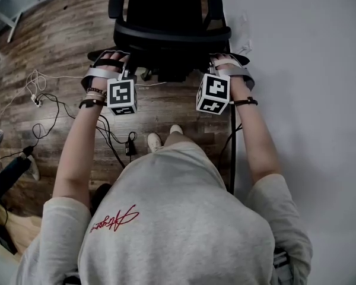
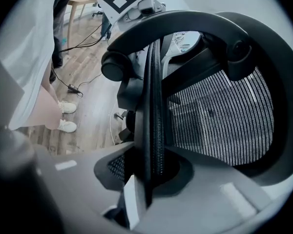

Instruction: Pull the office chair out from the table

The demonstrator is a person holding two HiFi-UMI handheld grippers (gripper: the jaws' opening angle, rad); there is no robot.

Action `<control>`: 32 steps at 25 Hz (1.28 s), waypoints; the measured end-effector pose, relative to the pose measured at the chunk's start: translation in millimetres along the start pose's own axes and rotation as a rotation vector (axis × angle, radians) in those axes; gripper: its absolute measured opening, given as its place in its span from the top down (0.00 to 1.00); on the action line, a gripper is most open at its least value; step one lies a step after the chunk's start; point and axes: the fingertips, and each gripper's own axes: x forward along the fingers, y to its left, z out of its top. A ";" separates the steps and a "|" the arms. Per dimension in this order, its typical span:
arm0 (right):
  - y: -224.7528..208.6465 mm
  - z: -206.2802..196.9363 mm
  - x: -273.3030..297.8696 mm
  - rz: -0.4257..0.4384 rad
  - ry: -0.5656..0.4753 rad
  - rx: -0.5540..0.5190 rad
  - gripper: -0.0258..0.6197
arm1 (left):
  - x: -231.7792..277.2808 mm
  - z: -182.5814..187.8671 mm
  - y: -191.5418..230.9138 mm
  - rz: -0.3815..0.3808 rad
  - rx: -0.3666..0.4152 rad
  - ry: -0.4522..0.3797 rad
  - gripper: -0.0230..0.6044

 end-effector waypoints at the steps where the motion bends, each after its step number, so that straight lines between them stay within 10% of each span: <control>1: 0.7 0.0 -0.5 -0.001 0.000 -0.001 0.84 | -0.3 0.5 -0.7 -0.002 -0.001 0.000 0.85; 14: -3.8 4.3 -11.6 -0.030 -0.022 -0.021 0.84 | -8.4 1.9 0.1 -0.024 -0.018 0.007 0.85; 22: -3.0 4.9 -12.4 0.014 -0.041 -0.022 0.82 | -10.7 3.2 -13.1 -0.200 -0.081 0.015 0.70; 32: -9.3 12.7 -32.0 0.084 -0.100 0.021 0.66 | -15.8 4.4 -8.8 -0.244 -0.101 0.023 0.67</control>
